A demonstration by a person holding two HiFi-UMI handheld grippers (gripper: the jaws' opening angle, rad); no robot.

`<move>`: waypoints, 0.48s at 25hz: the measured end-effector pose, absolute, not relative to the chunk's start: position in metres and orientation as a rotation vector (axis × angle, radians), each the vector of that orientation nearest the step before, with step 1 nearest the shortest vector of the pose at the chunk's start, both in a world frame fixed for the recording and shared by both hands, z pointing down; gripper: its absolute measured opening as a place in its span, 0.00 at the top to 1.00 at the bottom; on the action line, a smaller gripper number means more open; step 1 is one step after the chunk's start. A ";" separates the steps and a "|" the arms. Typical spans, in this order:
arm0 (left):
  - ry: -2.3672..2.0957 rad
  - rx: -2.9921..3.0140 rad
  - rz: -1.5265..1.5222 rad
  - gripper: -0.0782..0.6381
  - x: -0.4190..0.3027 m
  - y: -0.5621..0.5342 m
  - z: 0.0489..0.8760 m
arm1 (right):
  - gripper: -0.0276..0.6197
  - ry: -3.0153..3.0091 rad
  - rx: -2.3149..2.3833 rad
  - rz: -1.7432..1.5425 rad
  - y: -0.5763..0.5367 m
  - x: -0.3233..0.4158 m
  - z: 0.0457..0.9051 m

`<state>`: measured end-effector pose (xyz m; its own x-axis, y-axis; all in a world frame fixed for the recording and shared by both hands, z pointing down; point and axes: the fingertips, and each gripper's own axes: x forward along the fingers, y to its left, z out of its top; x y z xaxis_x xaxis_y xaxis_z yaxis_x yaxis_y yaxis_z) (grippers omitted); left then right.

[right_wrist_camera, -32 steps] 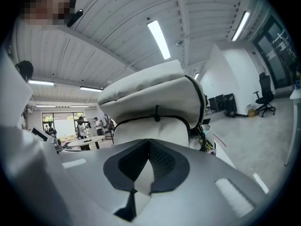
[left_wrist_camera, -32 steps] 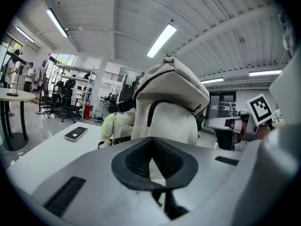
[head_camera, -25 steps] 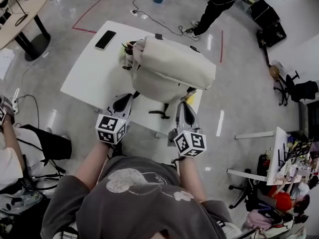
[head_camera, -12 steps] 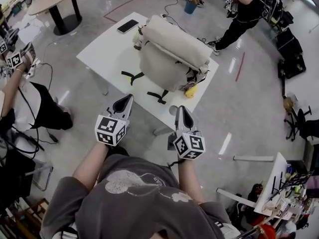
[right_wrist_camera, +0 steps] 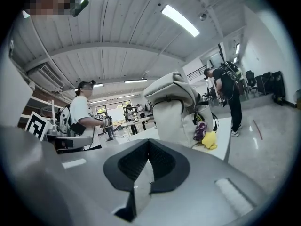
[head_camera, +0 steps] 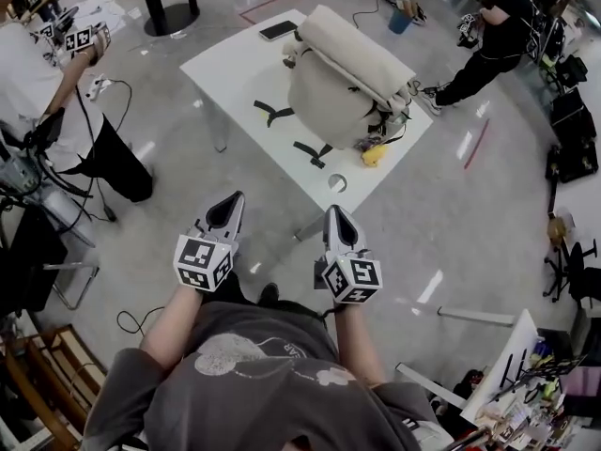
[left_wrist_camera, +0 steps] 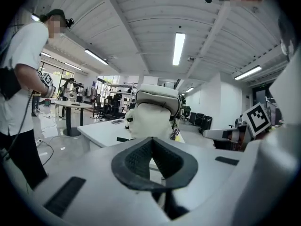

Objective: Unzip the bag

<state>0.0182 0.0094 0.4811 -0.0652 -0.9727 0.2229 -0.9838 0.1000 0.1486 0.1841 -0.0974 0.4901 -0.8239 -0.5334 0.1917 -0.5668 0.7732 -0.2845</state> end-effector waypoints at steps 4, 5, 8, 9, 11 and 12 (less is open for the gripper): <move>-2.151 1.872 0.032 0.88 0.013 0.042 0.479 | 0.96 -2.877 0.842 0.497 -0.075 0.179 0.480; -2.151 1.865 0.030 0.88 0.014 0.047 0.480 | 0.96 -2.876 0.849 0.500 -0.071 0.182 0.479; -2.136 1.884 0.028 0.88 0.023 0.056 0.481 | 0.96 -2.869 0.883 0.506 -0.061 0.195 0.477; -2.133 1.897 0.027 0.88 0.027 0.057 0.480 | 0.96 -2.865 0.891 0.505 -0.057 0.199 0.477; -2.129 1.909 0.006 0.88 0.033 0.063 0.476 | 0.96 -2.858 0.898 0.497 -0.048 0.208 0.477; -2.124 1.915 -0.010 0.88 0.038 0.068 0.473 | 0.96 -2.854 0.901 0.491 -0.042 0.213 0.476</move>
